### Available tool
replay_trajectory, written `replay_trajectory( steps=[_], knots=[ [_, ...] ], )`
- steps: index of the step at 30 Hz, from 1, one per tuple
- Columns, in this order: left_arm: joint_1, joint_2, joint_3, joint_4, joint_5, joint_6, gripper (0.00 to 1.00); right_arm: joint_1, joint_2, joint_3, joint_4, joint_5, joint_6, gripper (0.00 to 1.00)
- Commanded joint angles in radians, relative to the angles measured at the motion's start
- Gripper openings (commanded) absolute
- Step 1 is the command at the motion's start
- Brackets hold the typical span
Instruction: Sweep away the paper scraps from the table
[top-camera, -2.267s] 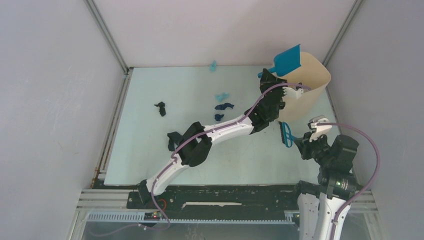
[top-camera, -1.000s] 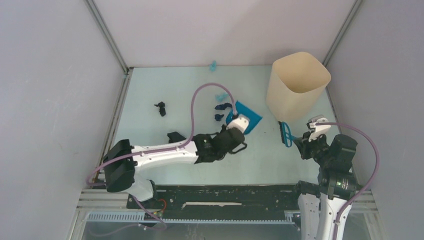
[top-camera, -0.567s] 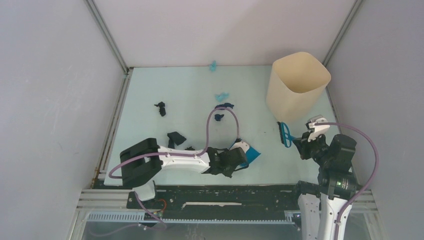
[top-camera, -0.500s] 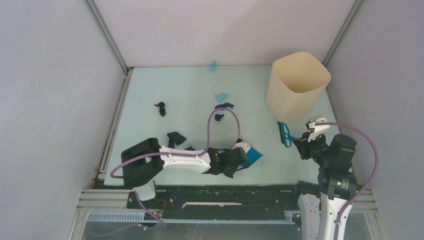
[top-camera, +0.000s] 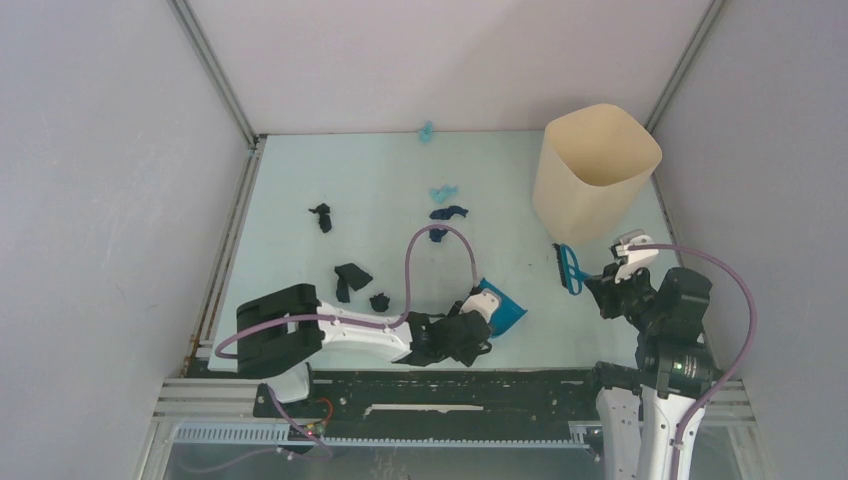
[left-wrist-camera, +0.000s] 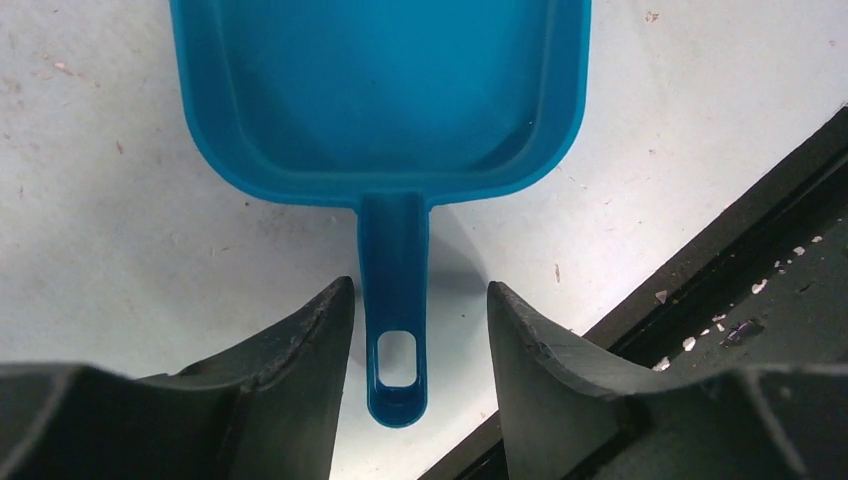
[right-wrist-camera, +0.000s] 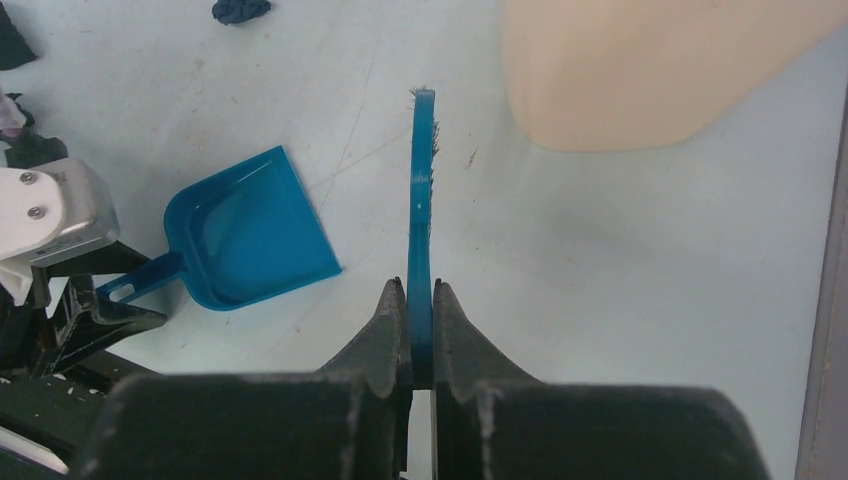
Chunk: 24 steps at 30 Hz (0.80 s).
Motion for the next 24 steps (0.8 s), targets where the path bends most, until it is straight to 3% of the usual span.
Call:
replay_trajectory(
  steps=[1, 8, 16, 24],
  knots=[
    [-0.027, -0.038, -0.040, -0.014, -0.090, -0.057, 0.55, 0.007, 0.008, 0.000, 0.054, 0.012, 0.024, 0.00],
    [-0.047, -0.005, -0.028, -0.086, -0.085, -0.035, 0.50, 0.011, 0.018, 0.000, 0.058, 0.013, 0.026, 0.00],
    [-0.059, 0.027, 0.017, -0.159, -0.109, -0.023, 0.37, 0.016, 0.030, -0.001, 0.066, 0.024, 0.033, 0.00],
    [-0.077, -0.180, 0.041, -0.416, -0.152, -0.008, 0.27, 0.020, 0.023, -0.002, 0.062, 0.020, 0.030, 0.00]
  ],
)
